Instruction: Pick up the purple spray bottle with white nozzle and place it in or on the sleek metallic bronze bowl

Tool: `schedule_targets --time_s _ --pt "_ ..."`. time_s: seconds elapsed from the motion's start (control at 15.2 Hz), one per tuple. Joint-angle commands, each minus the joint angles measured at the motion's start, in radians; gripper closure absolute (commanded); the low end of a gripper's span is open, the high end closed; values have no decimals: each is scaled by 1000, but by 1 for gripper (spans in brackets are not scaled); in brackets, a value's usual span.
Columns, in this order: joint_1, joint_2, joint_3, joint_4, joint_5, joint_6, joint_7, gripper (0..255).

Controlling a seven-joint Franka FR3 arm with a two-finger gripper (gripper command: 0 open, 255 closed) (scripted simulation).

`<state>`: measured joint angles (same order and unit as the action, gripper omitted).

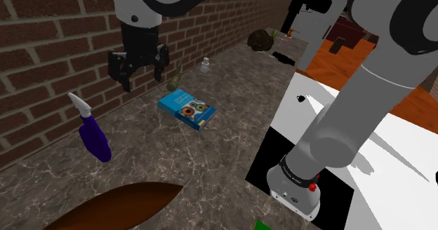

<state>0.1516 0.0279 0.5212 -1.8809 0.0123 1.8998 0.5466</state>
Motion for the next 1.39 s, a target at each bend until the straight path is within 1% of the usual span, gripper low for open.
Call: schedule_targets --time_s 0.0,0.26,0.59,1.06,1.32 --pt "24 83 20 73 -44 -2 54 0" --pt "95 253 34 245 -135 -29 144 0" --pt "210 462 23 498 -233 -96 220 0" --pt "206 475 16 421 -242 -9 228 0" --pt "205 476 16 415 -243 -2 229 0"
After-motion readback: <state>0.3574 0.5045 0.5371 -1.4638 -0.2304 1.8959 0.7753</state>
